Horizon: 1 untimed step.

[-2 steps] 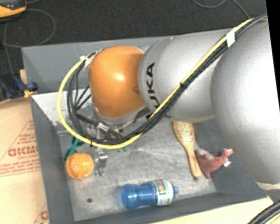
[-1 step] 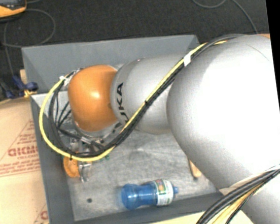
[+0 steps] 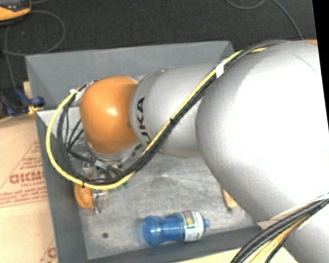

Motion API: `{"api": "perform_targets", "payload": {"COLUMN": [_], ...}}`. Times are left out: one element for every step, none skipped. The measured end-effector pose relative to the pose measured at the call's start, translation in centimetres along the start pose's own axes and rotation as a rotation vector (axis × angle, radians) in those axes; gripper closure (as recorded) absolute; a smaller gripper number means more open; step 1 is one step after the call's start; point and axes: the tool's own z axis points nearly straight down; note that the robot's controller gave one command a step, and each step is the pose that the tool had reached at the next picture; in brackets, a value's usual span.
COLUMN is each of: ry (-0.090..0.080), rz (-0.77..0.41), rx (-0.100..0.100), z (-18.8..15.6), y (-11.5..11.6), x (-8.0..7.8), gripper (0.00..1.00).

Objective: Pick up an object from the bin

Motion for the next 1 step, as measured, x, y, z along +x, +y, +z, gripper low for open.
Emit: {"api": "perform_targets", "payload": {"ry": [0.005], "rz": [0.033], "rx": [0.002], "z": [-10.38], "y": [-1.15], "x": [-0.99], "gripper": [1.0]}}
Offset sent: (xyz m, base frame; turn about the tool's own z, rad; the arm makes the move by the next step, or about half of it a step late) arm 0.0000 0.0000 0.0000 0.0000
